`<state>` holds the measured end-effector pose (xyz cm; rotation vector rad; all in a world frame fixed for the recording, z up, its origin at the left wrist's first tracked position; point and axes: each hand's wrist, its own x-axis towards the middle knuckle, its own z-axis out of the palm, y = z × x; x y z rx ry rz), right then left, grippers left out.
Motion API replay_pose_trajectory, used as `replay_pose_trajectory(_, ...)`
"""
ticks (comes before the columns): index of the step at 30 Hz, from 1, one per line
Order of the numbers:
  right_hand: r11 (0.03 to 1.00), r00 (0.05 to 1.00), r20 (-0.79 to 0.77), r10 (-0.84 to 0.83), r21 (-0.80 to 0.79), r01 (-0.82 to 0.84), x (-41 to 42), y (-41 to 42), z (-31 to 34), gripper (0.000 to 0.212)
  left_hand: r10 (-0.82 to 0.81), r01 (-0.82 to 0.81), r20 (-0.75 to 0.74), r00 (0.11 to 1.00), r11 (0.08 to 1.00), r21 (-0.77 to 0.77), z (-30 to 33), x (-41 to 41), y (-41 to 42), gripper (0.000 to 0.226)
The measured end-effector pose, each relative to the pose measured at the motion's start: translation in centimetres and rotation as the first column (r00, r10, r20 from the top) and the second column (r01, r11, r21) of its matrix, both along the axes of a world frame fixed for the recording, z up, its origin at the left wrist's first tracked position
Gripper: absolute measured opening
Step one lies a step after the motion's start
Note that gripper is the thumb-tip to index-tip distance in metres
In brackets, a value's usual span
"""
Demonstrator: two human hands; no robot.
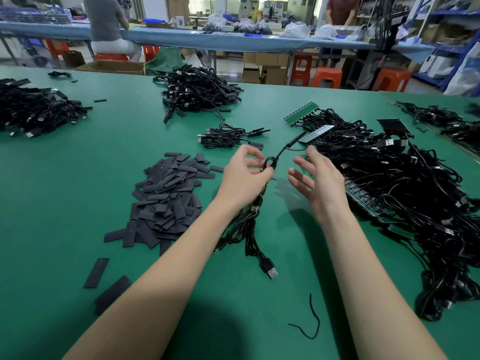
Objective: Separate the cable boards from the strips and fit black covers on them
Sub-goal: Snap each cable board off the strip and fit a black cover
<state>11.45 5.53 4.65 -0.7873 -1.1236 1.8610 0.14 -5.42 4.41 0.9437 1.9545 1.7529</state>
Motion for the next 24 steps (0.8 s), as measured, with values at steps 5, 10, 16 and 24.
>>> replay_pose_trajectory(5, 0.989, 0.969, 0.247, -0.02, 0.149, -0.017, -0.5, -0.3, -2.0, 0.024, 0.066, -0.1, -0.32, 0.945, 0.991, -0.092, 2.4, -5.0, 2.3, 0.015)
replay_pose_trajectory(10, 0.906, 0.897, 0.435, -0.081, 0.408, -0.116, -1.2, -1.4, -3.4, 0.006, -0.031, -0.243, -0.663, 0.748, 0.917, -0.317, 3.7, -10.7, 4.6, 0.018)
replay_pose_trajectory(16, 0.851, 0.856, 0.493, -0.155, 0.506, -0.137, -1.5, -1.7, -3.9, 0.008, -0.307, -0.428, -0.893, 0.329, 0.794, -0.431, 3.3, -15.3, 6.9, 0.03)
replay_pose_trajectory(24, 0.829, 0.84, 0.509, -0.189, 0.541, -0.141, -1.6, -1.4, -4.5, 0.007, -0.315, -0.363, -0.79, 0.525, 0.757, -0.543, -0.5, -15.8, 7.9, 0.036)
